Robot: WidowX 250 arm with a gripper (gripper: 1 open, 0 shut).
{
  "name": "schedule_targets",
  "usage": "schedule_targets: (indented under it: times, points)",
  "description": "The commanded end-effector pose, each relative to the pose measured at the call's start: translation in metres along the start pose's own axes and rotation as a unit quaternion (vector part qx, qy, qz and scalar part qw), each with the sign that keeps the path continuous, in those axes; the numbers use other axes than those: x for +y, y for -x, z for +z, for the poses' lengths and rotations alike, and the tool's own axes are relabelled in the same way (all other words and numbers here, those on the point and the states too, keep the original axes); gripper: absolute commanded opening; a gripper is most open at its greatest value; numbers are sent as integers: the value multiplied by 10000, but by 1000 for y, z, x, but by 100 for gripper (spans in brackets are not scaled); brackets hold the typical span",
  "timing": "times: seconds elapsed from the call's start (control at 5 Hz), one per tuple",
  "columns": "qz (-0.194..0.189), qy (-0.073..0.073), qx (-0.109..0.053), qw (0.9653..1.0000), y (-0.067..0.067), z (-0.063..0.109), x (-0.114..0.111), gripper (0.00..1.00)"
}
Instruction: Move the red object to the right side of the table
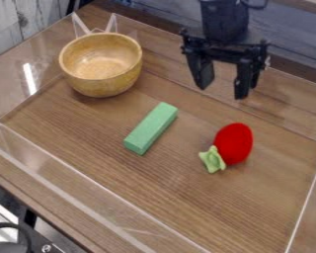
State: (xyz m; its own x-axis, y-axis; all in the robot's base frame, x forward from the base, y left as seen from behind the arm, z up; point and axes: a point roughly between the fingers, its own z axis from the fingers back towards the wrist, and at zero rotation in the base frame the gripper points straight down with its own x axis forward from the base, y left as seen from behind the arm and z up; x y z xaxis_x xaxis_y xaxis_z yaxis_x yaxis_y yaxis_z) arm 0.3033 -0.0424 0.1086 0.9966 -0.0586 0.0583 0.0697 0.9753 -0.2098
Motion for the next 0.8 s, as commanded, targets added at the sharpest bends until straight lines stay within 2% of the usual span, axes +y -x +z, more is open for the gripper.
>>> schedule_targets:
  times: [0.0,0.2,0.6]
  points:
    - [-236,-69,-109,9996,-1,-5,-4,100]
    - [-417,-96,-102,9990,2,-12,-7,100]
    - [-542,-74,-109,9984,3,-14,-13,100]
